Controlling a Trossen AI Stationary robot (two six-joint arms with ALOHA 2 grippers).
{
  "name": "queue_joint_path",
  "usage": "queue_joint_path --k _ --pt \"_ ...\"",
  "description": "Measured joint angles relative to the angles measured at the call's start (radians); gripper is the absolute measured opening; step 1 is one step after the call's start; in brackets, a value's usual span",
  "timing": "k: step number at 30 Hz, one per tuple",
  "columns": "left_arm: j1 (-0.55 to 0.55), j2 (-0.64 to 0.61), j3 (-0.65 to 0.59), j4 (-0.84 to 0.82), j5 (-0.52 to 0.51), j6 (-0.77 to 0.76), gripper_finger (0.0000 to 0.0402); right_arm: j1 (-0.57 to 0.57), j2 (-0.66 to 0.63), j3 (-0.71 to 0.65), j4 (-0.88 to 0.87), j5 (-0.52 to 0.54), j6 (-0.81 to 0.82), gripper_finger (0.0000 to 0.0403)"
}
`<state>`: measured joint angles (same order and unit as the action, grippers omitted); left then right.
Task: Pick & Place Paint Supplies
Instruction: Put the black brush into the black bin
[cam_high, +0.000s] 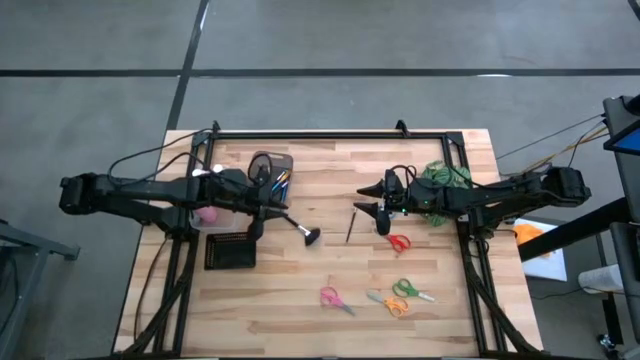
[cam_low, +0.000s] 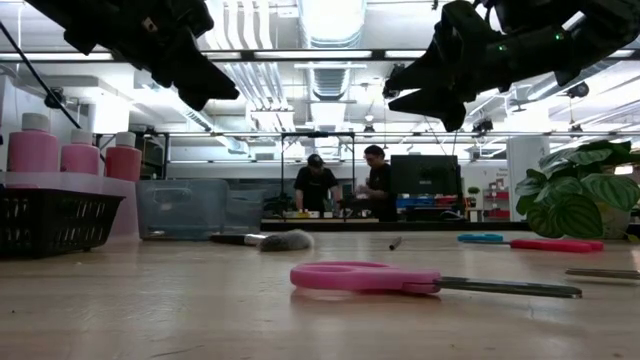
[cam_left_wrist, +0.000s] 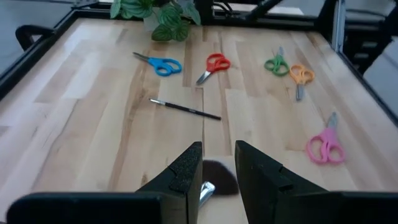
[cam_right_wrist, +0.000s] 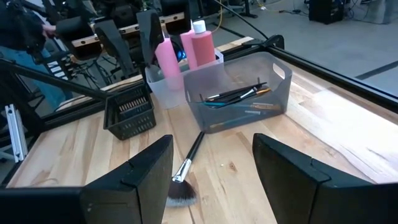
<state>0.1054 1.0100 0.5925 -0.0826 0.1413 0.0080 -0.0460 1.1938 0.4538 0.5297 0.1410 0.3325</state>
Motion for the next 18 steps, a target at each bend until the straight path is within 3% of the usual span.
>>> queue_joint_path --k 8,18 --pt "-0.004 0.055 0.093 -0.134 -0.001 0.046 0.0097 0.0 0.0 0.0 0.0 -0.001 0.0 0.0217" --pt "-0.02 0.262 0.216 -0.217 -0.004 0.127 0.0097 0.0 0.0 0.0 0.0 -0.001 0.0 0.0217"
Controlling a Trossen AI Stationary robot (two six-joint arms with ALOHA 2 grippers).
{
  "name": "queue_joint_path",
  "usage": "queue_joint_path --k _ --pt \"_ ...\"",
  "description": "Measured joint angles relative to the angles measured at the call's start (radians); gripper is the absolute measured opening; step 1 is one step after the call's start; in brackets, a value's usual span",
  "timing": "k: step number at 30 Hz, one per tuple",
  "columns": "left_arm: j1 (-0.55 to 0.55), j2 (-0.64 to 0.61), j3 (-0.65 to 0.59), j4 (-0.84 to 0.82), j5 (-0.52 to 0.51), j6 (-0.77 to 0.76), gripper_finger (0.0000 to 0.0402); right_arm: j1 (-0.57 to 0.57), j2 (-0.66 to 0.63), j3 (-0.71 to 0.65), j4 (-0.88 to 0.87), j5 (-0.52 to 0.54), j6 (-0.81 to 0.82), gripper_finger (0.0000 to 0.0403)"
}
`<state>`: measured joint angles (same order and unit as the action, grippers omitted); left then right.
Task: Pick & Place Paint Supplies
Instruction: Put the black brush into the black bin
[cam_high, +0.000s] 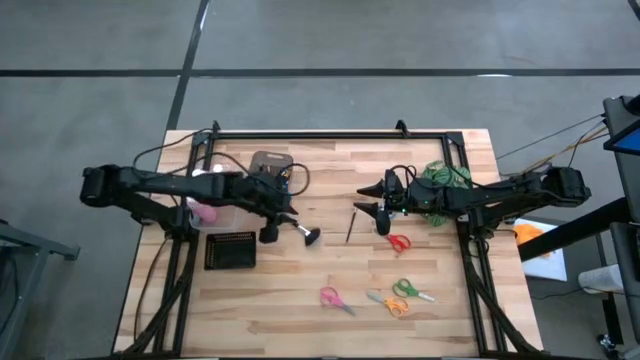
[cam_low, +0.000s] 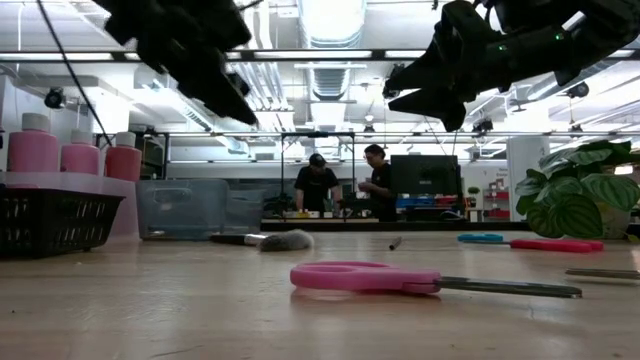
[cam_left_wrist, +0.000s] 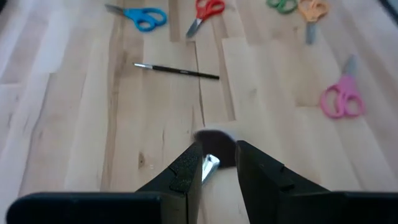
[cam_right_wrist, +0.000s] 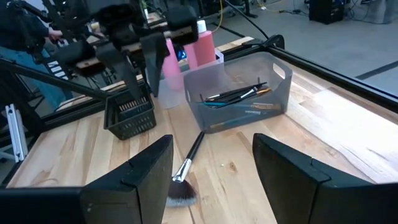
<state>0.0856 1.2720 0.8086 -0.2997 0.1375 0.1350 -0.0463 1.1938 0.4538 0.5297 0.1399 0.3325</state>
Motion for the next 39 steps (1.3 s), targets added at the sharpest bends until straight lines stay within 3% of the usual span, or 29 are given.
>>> queue_joint_path --k 17,39 --pt "0.001 0.356 0.16 -0.063 -0.015 0.008 0.0097 0.0 0.0 0.0 0.0 0.0 0.0 0.0217" --pt "0.001 0.378 0.182 -0.06 -0.017 -0.027 0.0098 0.0 0.0 -0.001 0.0 0.0 0.0 0.0217"
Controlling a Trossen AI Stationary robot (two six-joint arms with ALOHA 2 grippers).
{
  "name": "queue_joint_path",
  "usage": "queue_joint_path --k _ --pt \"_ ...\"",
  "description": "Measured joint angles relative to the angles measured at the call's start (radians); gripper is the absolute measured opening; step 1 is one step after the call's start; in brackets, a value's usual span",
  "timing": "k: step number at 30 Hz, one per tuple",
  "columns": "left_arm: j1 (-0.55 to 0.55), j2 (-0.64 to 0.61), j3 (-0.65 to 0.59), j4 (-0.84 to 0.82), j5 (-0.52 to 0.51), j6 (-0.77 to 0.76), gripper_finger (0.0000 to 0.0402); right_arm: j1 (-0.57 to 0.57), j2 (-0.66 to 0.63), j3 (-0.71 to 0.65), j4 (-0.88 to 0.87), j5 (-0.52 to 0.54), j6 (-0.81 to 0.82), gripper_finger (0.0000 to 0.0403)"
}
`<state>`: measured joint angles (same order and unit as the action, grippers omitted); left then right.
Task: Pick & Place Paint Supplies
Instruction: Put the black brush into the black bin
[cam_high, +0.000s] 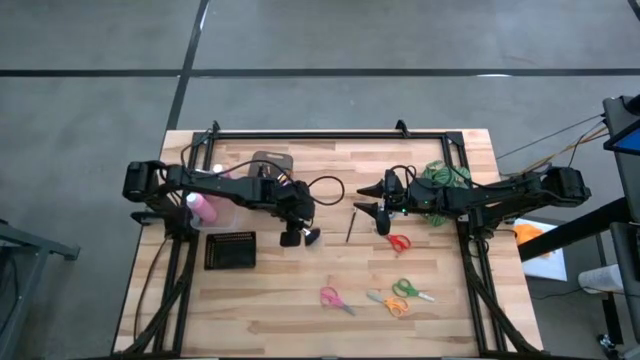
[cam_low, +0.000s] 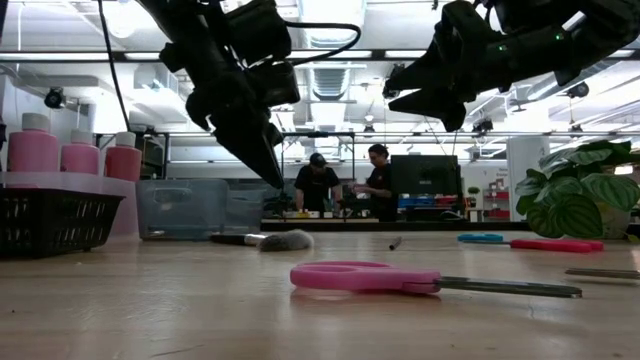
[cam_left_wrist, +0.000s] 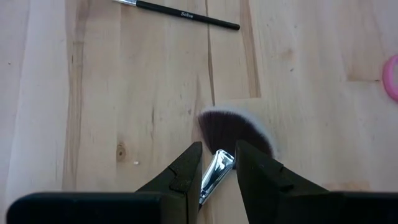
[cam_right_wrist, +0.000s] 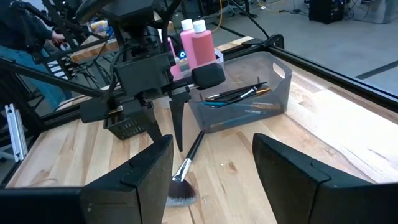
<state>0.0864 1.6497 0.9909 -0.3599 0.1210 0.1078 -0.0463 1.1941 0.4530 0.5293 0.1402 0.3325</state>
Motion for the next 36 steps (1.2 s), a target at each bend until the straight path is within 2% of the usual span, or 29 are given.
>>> queue_joint_path --k 27,30,36 --pt "0.0 0.0 -0.001 0.011 -0.002 0.023 0.0099 0.0 0.0 0.0 0.0 0.0 0.0 0.0217" --pt "0.0 0.0 -0.002 0.011 -0.002 0.023 0.0115 0.0 0.0 0.0 0.0 0.0 0.0 0.0217" --pt "-0.002 0.0 -0.004 0.011 -0.002 0.014 0.0189 0.0 0.0 0.0 0.0 0.0 0.0 0.0217"
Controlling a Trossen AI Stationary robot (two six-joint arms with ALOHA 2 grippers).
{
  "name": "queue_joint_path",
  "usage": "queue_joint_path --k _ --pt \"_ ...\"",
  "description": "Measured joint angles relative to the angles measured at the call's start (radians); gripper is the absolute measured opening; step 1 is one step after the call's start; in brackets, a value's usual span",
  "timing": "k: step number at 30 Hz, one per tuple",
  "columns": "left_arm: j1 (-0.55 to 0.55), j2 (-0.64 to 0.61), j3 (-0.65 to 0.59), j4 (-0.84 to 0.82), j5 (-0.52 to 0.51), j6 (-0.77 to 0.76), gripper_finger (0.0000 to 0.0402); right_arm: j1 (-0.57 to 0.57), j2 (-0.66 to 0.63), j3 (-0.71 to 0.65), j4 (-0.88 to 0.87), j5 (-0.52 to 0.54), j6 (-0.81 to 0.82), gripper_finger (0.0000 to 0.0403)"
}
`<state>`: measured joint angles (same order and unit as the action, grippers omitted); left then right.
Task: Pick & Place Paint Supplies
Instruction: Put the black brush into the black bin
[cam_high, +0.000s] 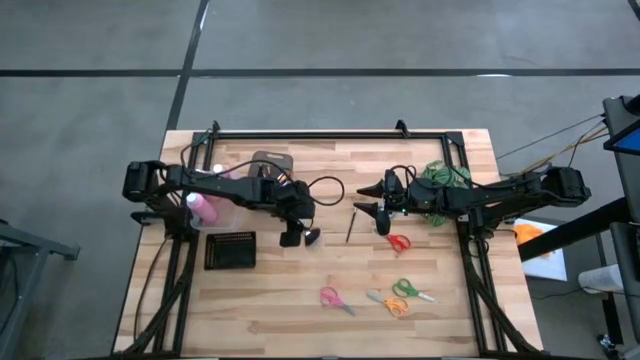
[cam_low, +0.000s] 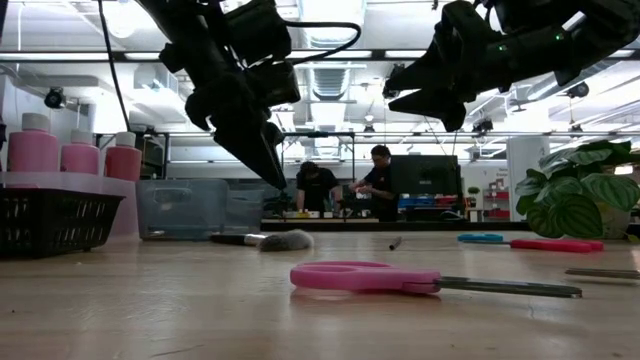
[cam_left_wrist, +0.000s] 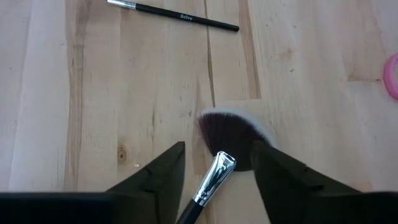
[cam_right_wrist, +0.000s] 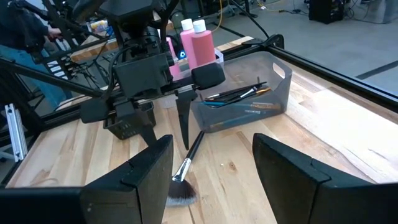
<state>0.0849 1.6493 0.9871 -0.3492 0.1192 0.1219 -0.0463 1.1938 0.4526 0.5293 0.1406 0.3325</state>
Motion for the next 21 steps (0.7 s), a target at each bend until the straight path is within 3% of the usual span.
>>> queue_joint_path --k 5,14,21 --pt "0.0 -0.001 -0.023 0.008 0.0 0.053 0.0218 0.0 0.0 0.0 0.0 0.0 0.0 0.0217" --pt "0.0 -0.001 -0.08 0.027 0.0 0.061 0.022 0.0 0.0 0.0 0.0 0.0 0.0 0.0217" --pt "-0.001 -0.001 -0.076 0.054 0.0 0.163 0.022 0.0 0.0 0.0 0.0 0.0 0.0 0.0217"
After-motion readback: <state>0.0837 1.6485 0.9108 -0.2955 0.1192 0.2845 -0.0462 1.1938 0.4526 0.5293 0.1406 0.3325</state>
